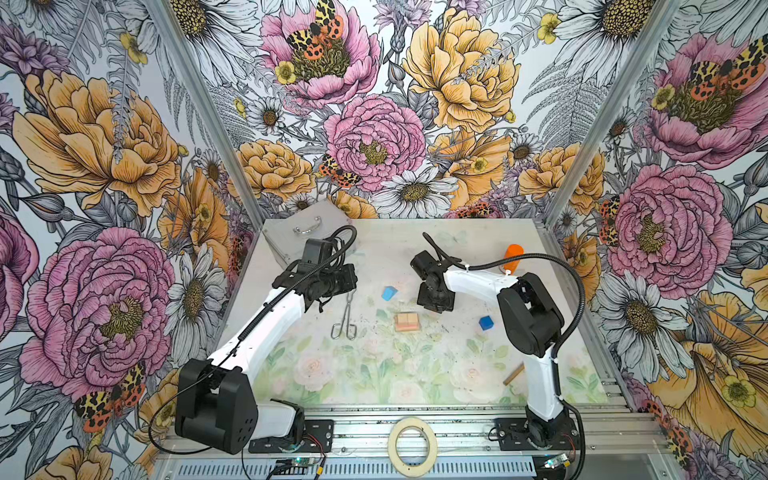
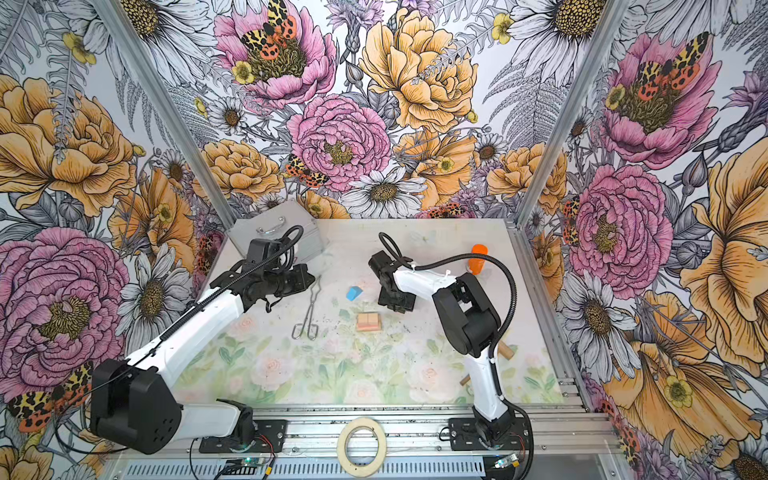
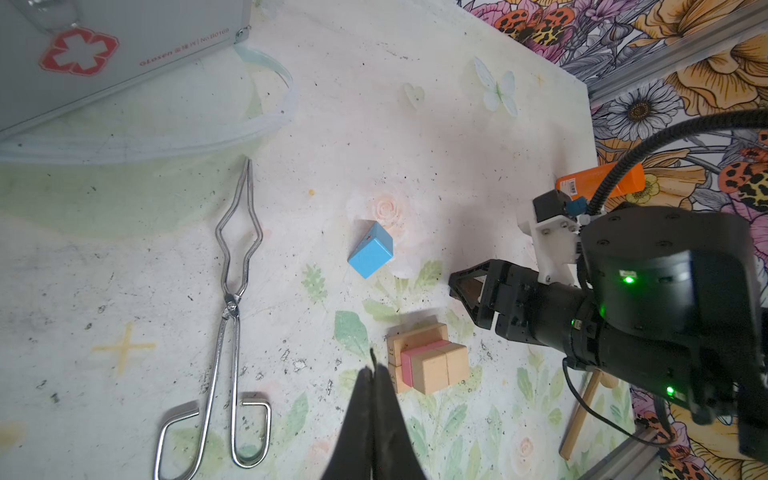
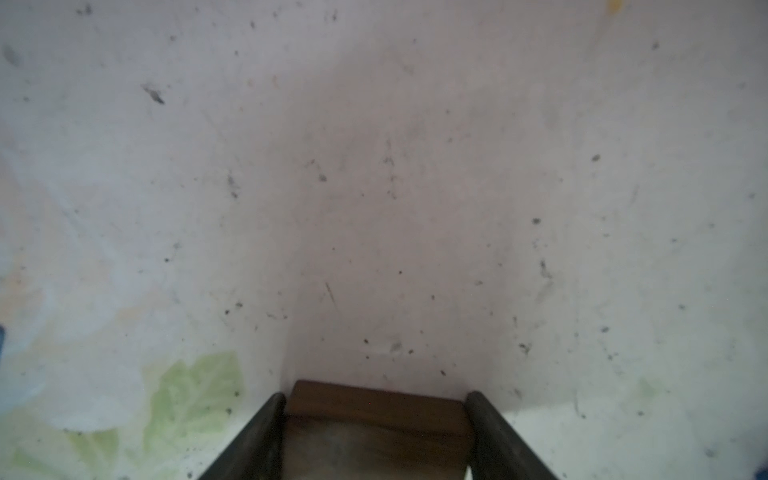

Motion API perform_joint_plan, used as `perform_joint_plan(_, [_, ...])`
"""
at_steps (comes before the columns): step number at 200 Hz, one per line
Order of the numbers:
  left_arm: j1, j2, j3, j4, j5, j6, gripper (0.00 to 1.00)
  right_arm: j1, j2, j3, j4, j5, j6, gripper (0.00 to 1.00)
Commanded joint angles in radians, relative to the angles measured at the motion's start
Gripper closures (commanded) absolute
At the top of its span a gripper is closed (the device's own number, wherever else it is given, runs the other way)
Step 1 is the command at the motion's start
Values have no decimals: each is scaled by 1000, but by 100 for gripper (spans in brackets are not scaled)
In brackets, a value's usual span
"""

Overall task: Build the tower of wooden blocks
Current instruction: 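Lower the right gripper around the dark brown block, then close the right gripper on the dark brown block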

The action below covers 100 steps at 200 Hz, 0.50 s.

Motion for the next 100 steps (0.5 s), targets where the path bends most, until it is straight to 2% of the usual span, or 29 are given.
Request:
perform_joint_plan(1, [-2, -5, -14, 8, -9, 27, 99, -13, 17, -58, -95, 1, -109, 32])
perform_joint_plan(21, [-4, 0, -12, 9, -8, 28, 100, -20, 6, -68, -93, 7, -160, 31])
perform_joint_plan(46, [-6, 7, -9, 9, -4, 27, 100, -32, -9, -75, -87, -22, -164, 27])
perform_joint_plan(68, [-7, 13, -7, 9, -1, 27, 100, -33, -28, -75, -69, -54, -125, 22])
perform_joint_plan(100, [-8, 18, -7, 9, 0, 27, 100, -25, -60, -87, -37, -78, -44, 21])
